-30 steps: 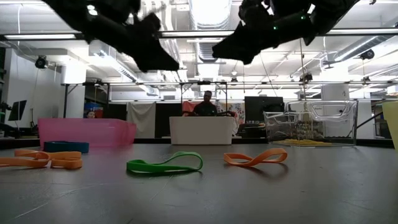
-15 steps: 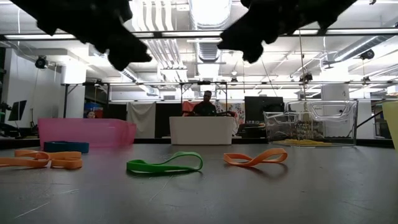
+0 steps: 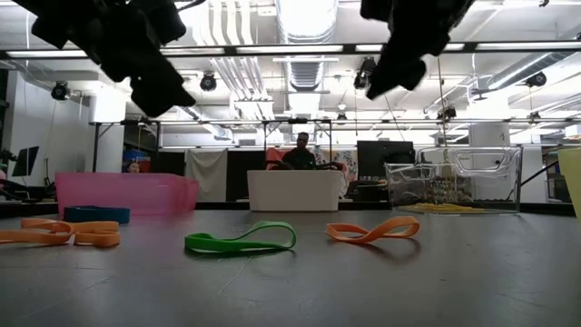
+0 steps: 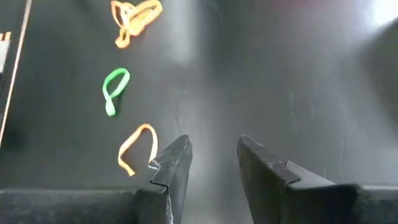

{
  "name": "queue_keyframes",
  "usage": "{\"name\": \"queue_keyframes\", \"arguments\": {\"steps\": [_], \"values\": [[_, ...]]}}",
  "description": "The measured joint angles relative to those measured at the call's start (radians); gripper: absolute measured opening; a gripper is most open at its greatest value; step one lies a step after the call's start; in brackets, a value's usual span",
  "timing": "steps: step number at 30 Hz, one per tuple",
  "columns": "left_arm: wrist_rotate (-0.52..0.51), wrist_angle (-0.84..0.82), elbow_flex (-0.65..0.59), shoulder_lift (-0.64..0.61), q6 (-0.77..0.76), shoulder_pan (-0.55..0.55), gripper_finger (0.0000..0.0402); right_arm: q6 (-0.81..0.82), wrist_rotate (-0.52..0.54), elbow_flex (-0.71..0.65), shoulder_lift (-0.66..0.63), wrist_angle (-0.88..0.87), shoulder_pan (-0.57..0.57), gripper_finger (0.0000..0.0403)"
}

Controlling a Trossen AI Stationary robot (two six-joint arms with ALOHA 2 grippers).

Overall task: Sort rubber bands into baskets
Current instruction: Put the orange rubber band into the white bin

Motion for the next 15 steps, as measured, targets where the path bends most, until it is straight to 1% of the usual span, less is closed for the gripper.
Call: {"name": "queue_keyframes", "arguments": {"steps": [3,6,8,12,15], "values": [[0.000,-0.015,0.000,0.017,-0.039,-0.020,0.0145,0.078,-0.016,0.003,0.000,-0.085,0.015,0.0134],[-0.002,-0.010,0.000,0.040,-0.068,-0.035,0.0145,0.114,-0.070,-0.001,0.019,-0.087,0.058,0.0142],[-0.006,-0.008,0.000,0.057,-0.090,-0.046,0.0145,0.126,-0.084,-0.002,0.037,-0.080,0.100,0.0145],[-0.041,0.017,0.000,0.090,-0.118,-0.071,0.0145,0.149,-0.079,0.003,0.067,-0.078,0.172,0.0145],[-0.053,0.065,0.000,0.119,-0.128,-0.088,0.0145,0.166,-0.035,0.028,0.098,-0.075,0.203,0.0147]]}}
